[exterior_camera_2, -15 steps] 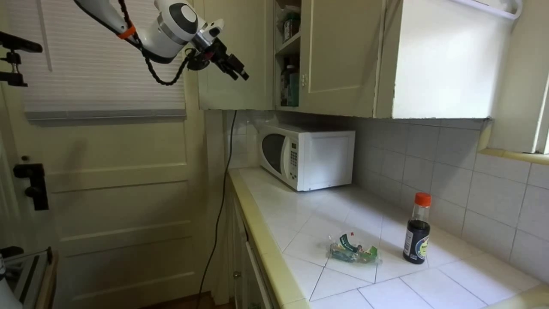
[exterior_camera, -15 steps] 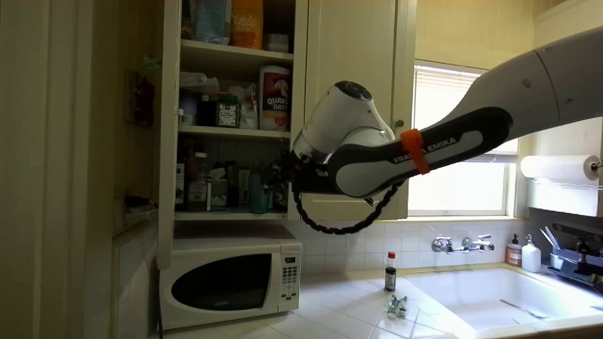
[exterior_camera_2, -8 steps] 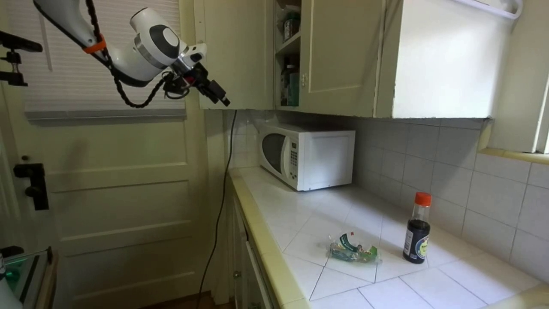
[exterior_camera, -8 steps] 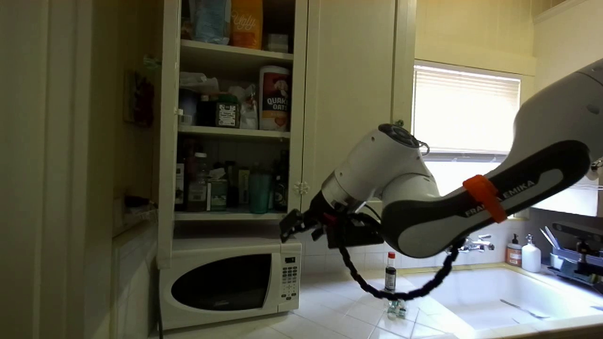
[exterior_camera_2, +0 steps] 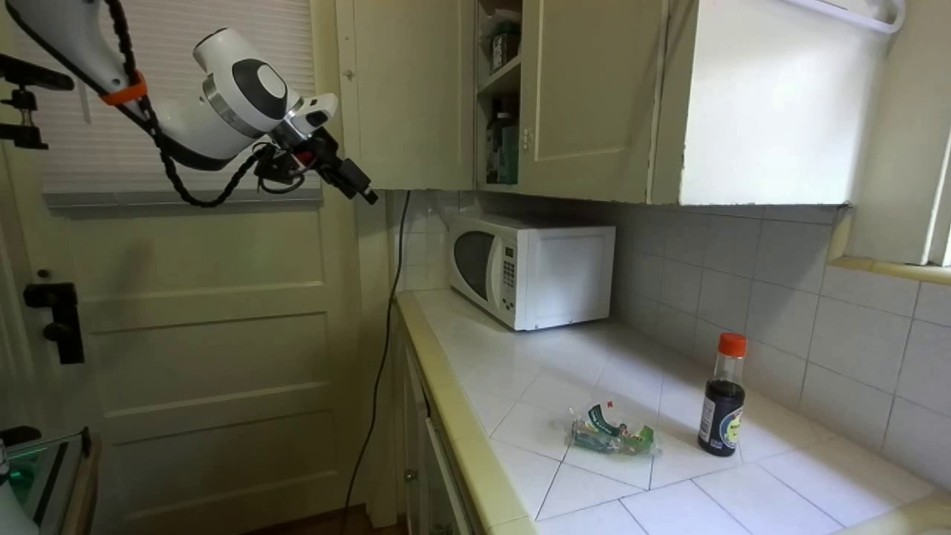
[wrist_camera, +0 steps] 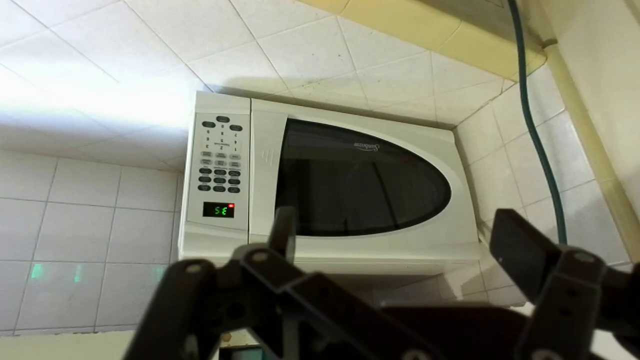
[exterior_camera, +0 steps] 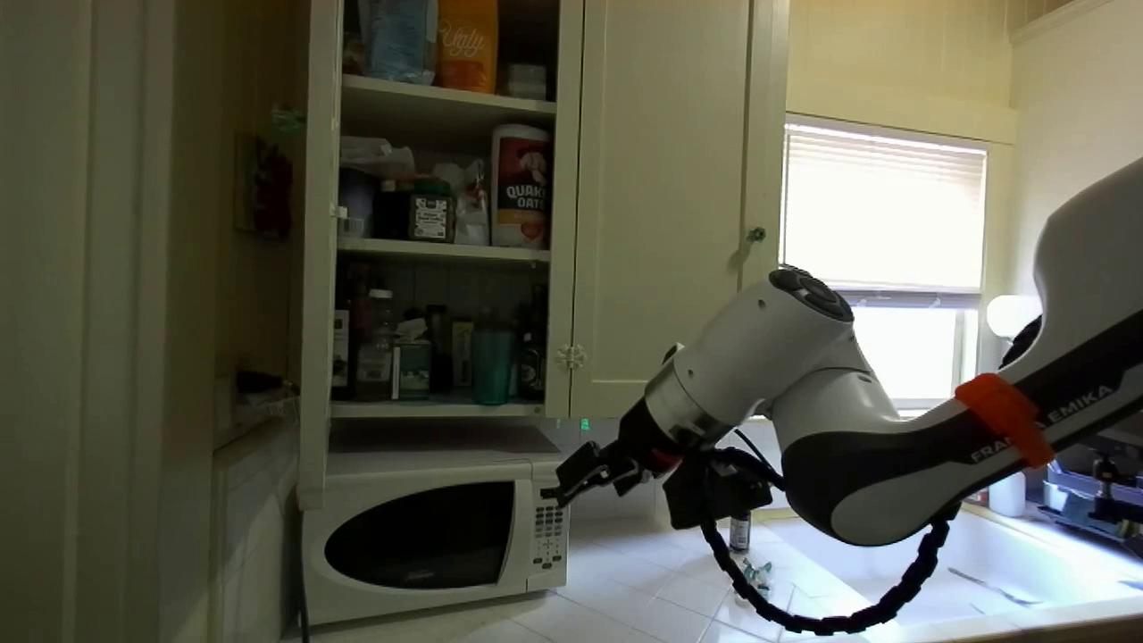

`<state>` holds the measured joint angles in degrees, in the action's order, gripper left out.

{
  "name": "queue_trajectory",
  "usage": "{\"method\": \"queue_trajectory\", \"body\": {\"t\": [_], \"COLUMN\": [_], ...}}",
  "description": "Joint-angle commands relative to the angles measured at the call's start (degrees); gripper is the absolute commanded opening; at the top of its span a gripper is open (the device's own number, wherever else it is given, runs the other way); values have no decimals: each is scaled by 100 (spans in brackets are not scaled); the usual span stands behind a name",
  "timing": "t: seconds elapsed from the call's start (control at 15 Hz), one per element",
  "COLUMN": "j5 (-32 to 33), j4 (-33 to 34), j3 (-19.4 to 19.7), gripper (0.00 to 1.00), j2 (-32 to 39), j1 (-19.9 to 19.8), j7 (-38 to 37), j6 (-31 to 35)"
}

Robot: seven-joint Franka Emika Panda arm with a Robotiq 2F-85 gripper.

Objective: Put the blue cup in the open upper cabinet then close the cabinet.

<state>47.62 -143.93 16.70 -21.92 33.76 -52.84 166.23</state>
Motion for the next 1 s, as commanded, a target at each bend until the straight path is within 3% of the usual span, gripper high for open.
{"method": "queue_trajectory", "body": {"t": [0.0, 0.33, 0.6, 0.93], "j5": [-76, 8, 465, 1522], "j4": [140, 883, 1555, 2473], "j3": [-58, -848, -1399, -1585], "gripper": [100, 100, 100, 100], "j2": [216, 837, 1296, 1899], "j1": [102, 362, 240, 113], "j7": [-75, -484, -963, -1678], "j6": [100, 192, 214, 309]}}
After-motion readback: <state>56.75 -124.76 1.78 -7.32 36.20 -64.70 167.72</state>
